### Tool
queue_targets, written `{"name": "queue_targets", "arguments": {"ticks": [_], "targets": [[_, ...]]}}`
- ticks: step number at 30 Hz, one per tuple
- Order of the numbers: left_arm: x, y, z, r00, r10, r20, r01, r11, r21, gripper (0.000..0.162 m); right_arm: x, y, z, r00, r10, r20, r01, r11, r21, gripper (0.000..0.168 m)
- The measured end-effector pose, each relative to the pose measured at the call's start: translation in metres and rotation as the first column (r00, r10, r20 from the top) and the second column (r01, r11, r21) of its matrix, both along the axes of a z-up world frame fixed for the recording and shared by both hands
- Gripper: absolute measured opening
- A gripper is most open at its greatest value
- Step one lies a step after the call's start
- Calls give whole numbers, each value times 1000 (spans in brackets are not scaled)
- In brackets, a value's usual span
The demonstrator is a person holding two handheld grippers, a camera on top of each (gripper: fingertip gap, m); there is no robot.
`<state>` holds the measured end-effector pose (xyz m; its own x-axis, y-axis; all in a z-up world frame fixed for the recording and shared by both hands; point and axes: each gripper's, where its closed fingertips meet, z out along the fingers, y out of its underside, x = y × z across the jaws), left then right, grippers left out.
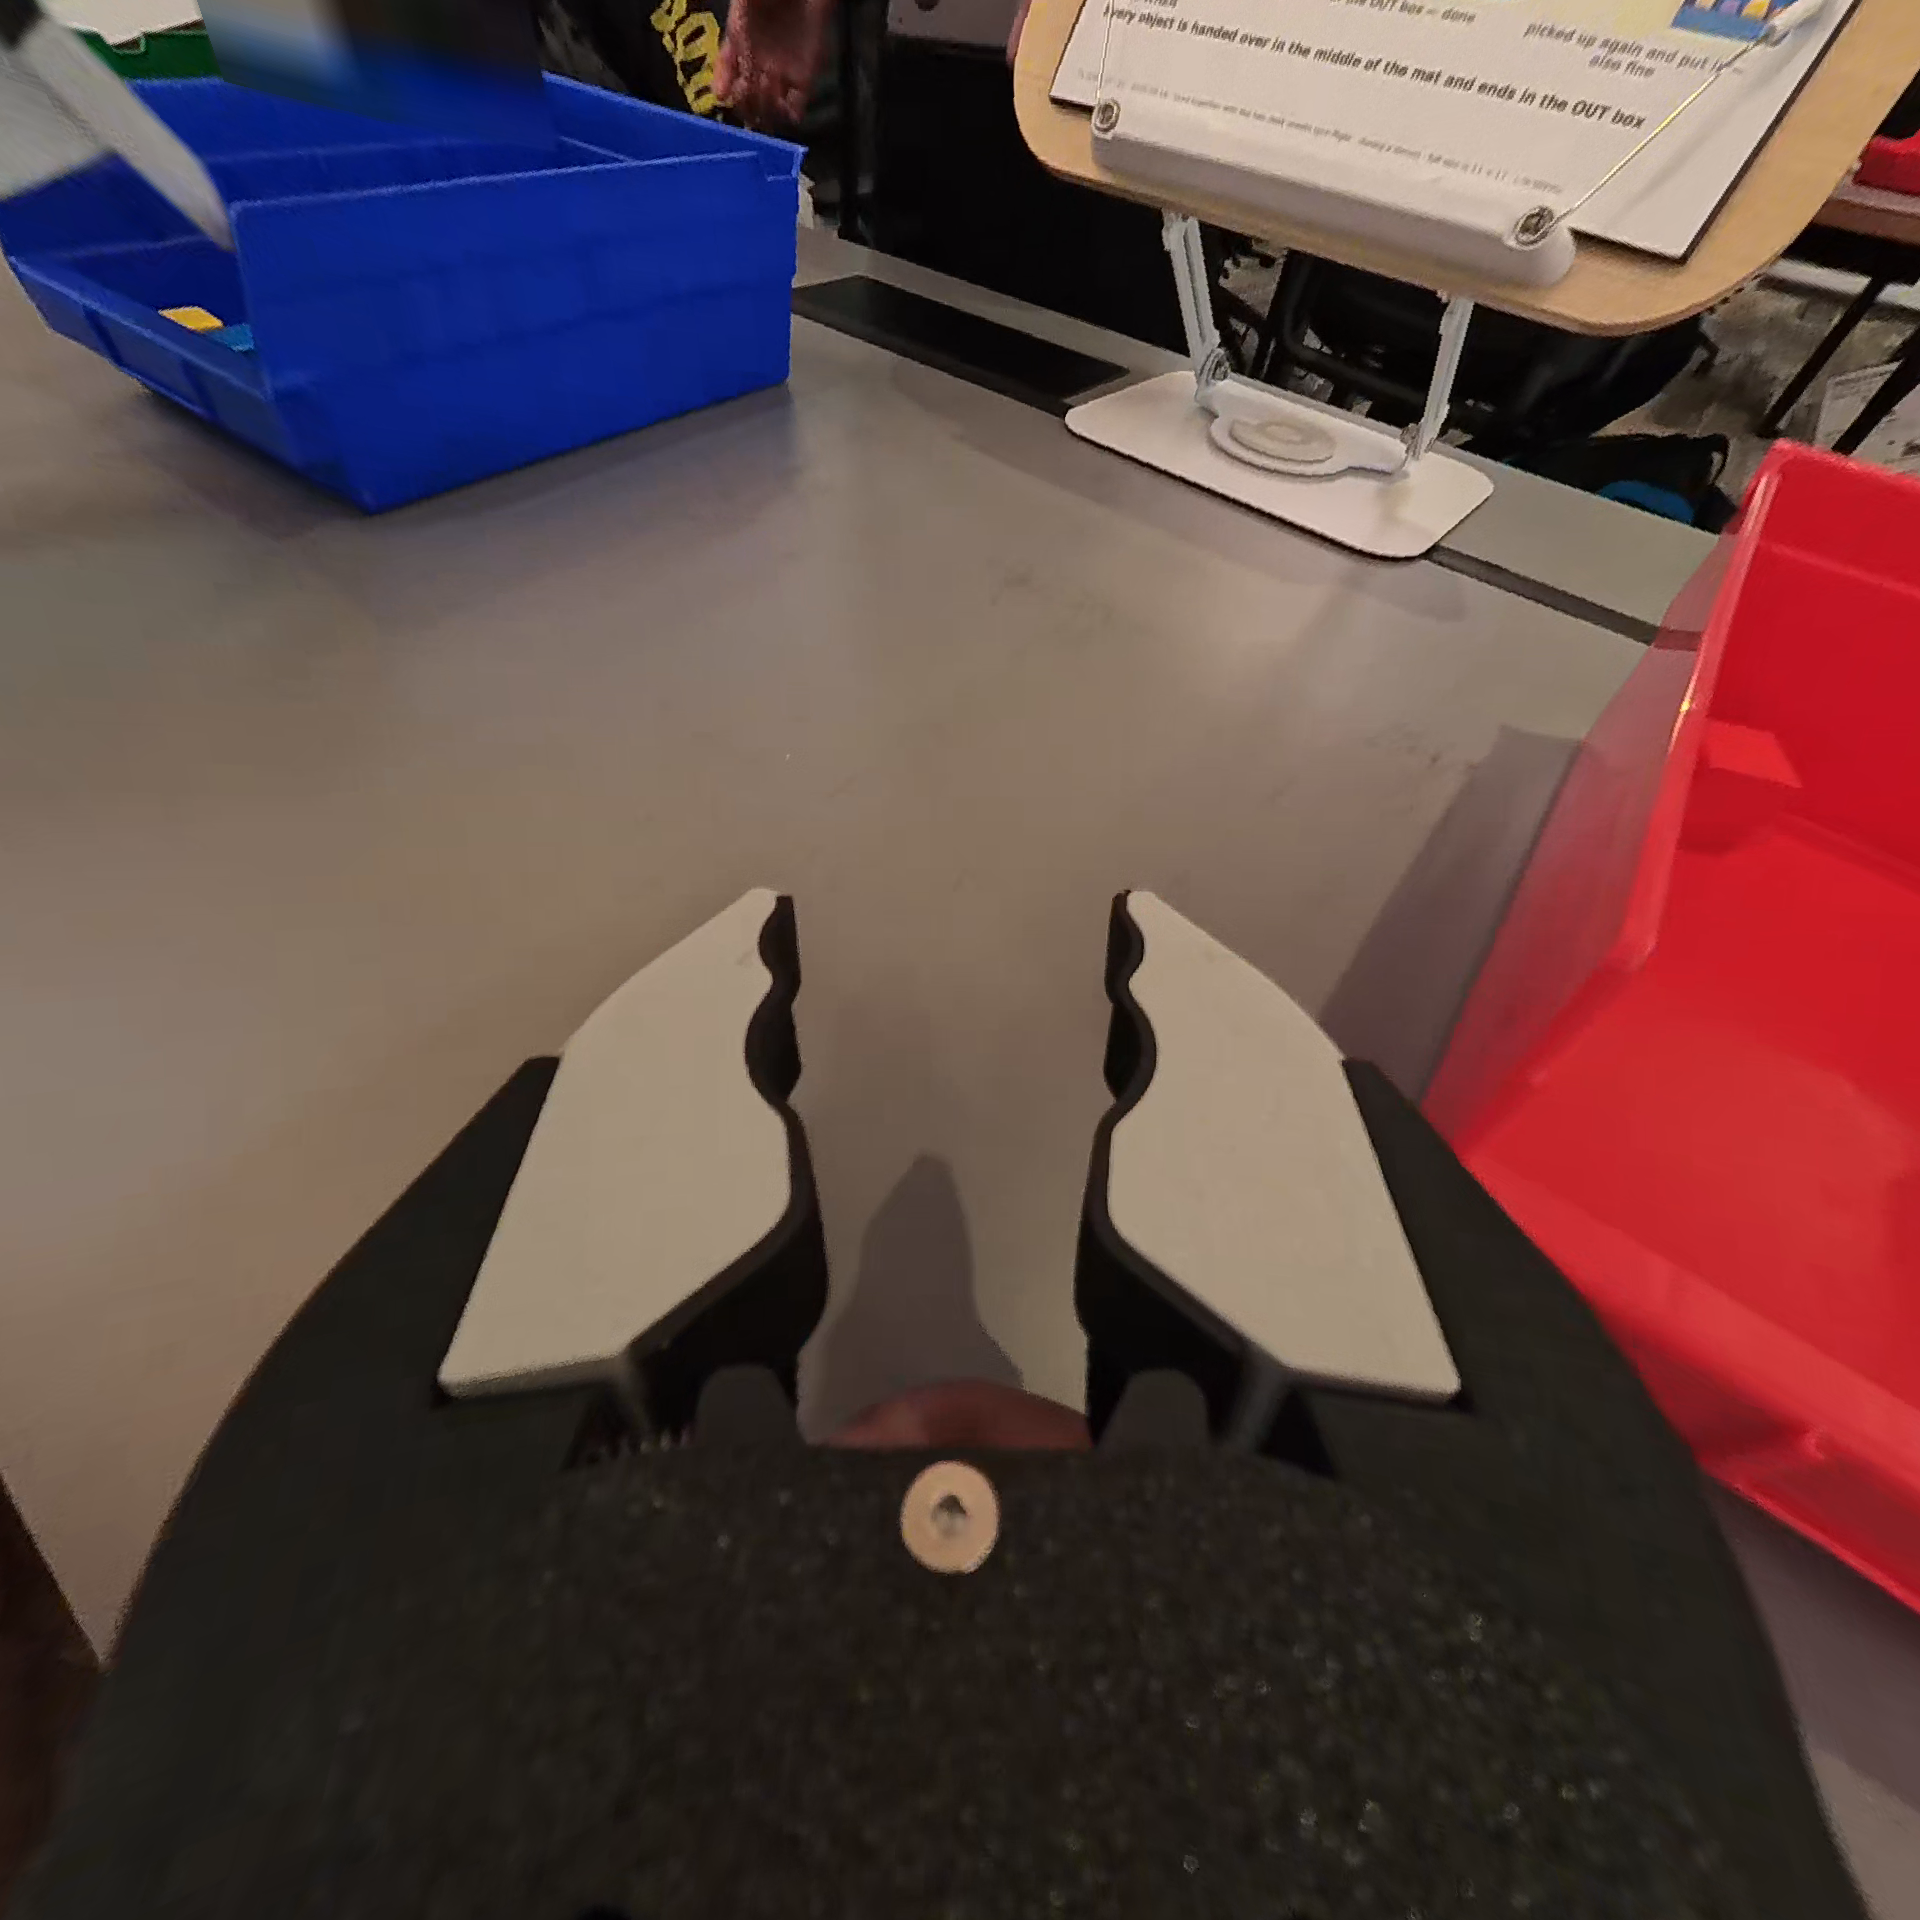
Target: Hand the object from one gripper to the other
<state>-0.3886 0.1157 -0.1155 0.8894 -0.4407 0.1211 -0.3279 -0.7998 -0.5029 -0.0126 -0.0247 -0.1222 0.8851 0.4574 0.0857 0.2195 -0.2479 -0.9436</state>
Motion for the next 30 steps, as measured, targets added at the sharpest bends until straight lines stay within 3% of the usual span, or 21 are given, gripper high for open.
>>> {"name": "queue_targets", "arguments": {"ticks": [6, 13, 16, 17, 24, 30], "targets": [[-22, 41, -35, 980, 128, -155, -145, 984, -107, 58, 1, -6, -6, 999, 27, 23, -26, 1000, -17, 57], [-18, 50, -57, 946, 93, -311, -150, 975, -166, 53, 4, -8, -10, 998, 42, 47, -40, 999, -34, 57], [-24, 51, -69, 929, 91, -359, -171, 965, -198, 41, 5, -10, -12, 997, 45, 65, -43, 998, -39, 57], [-23, 50, -72, 932, 90, -350, -173, 961, -215, 34, 5, -10, -12, 997, 46, 69, -44, 998, -39, 57], [-23, 47, -73, 968, 17, -251, -87, 959, -271, 34, 9, -9, -9, 999, 48, 14, -47, 998, -45, 57], [-34, 49, -17, 999, -7, 51, 11, 996, -90, 34, 9, 1, 3, 992, 98, -83, -105, 992, -74, 57]]}}
